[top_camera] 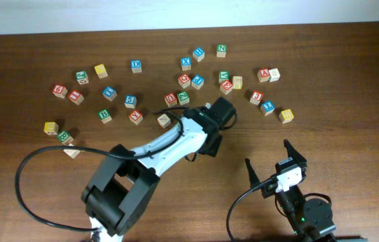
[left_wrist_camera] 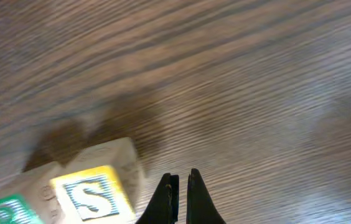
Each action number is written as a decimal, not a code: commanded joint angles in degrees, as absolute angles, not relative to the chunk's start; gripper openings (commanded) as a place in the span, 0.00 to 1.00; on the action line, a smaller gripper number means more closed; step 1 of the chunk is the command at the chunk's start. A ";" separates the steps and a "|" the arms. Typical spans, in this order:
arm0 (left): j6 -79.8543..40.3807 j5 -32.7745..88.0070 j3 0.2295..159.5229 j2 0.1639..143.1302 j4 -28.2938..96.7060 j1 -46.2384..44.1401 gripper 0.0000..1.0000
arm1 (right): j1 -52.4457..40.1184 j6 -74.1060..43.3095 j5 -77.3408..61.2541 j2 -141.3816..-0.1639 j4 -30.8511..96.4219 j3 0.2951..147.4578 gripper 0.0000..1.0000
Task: Spell out RSS
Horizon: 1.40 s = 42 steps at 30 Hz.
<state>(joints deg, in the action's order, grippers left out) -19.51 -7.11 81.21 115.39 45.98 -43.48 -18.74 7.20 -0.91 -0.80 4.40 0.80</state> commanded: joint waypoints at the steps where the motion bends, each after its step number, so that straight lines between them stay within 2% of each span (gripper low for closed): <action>1: -22.79 -10.20 80.05 114.39 45.58 -44.10 0.00 | -18.79 6.37 -0.21 -0.36 4.47 0.32 0.98; 7: -27.64 -15.73 79.94 114.39 45.36 -44.10 0.00 | -18.79 6.37 -0.21 -0.36 4.49 0.32 0.98; 42: -33.01 -16.32 77.65 115.83 40.29 -42.11 0.00 | -18.79 6.37 -0.21 -0.36 4.47 0.32 0.98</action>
<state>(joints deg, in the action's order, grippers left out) -32.03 -15.29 78.19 115.39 40.25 -42.54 -18.74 7.27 -0.91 -0.80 4.40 0.80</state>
